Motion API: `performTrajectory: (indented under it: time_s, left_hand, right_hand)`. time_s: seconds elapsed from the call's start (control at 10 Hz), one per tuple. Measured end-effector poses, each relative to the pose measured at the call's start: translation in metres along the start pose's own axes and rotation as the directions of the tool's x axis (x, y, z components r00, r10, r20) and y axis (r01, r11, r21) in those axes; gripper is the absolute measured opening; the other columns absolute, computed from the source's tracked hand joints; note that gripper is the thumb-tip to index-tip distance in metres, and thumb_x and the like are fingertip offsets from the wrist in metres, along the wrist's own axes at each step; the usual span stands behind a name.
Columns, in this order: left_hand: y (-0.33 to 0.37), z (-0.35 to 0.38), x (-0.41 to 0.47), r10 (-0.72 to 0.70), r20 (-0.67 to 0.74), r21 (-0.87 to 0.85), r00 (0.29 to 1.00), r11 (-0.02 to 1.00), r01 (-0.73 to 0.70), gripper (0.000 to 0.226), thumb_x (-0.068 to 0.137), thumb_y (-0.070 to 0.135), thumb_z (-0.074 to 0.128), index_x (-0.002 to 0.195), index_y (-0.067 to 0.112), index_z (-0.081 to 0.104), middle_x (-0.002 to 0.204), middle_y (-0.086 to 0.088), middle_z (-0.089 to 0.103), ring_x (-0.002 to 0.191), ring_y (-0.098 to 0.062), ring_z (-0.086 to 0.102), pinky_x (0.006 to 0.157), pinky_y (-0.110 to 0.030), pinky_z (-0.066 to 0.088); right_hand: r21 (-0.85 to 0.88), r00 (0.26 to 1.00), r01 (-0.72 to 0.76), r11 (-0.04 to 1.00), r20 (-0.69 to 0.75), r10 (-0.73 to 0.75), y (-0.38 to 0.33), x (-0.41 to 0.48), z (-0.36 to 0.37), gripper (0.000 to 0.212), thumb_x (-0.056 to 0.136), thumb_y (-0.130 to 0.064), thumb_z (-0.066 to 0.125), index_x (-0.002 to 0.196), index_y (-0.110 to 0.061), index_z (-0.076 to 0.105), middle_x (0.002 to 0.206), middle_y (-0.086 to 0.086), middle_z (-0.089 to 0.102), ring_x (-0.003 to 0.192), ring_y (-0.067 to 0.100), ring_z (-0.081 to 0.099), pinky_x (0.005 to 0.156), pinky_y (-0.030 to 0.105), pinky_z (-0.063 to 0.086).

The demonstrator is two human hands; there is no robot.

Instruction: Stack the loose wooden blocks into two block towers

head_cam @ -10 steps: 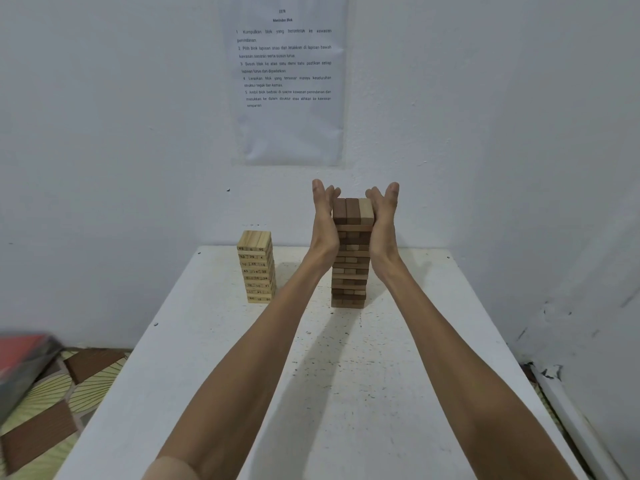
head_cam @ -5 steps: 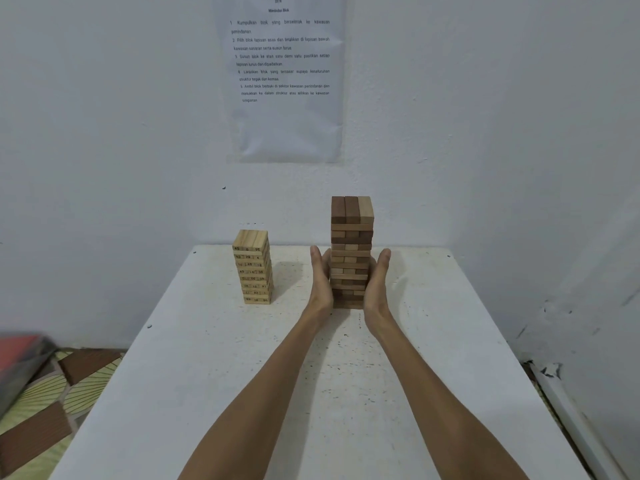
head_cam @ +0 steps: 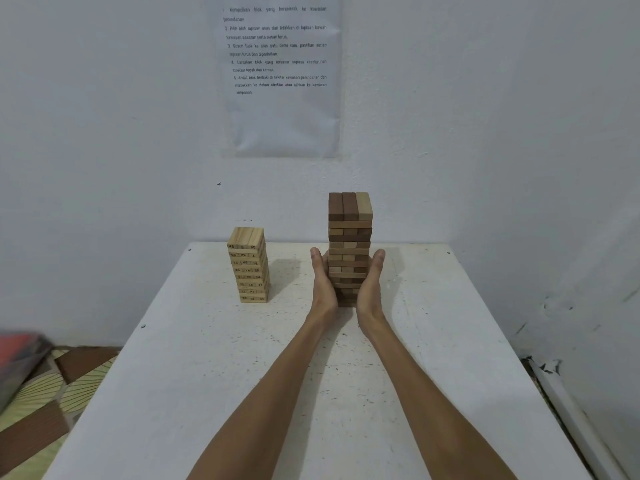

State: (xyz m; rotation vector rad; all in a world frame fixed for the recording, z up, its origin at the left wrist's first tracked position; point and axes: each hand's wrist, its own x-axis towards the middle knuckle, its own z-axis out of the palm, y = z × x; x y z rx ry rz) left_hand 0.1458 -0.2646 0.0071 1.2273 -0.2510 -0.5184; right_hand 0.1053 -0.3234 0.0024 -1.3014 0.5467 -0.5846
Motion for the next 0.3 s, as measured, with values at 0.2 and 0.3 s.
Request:
performTrajectory:
  time_s: [0.2,0.3]
  left_hand:
    - [-0.004,-0.006,0.002,0.019,-0.082,0.083,0.996,0.996,-0.012,0.097,0.085,0.091,0.020,0.144,0.024,0.057,0.141,-0.004,0.064,0.134,-0.021,0.057,0.117,-0.046,0.041]
    - [-0.005,-0.014,-0.025,0.078,-0.255,0.143,0.964,0.989,-0.043,0.058,0.104,0.065,0.029,0.136,0.026,0.057,0.138,0.003,0.061,0.133,-0.016,0.052,0.116,-0.039,0.038]
  right_hand:
    - [0.015,0.999,0.014,1.000,-0.043,-0.014,-0.006,-0.003,-0.003,0.080,0.094,-0.079,0.012,0.137,-0.034,0.062,0.124,-0.009,0.073,0.117,0.008,0.067,0.095,0.026,0.056]
    - [0.028,0.980,0.026,0.999,-0.199,-0.020,0.010,-0.025,-0.020,0.058,0.105,-0.065,0.025,0.133,-0.028,0.060,0.127,-0.003,0.069,0.118,0.013,0.065,0.086,0.021,0.054]
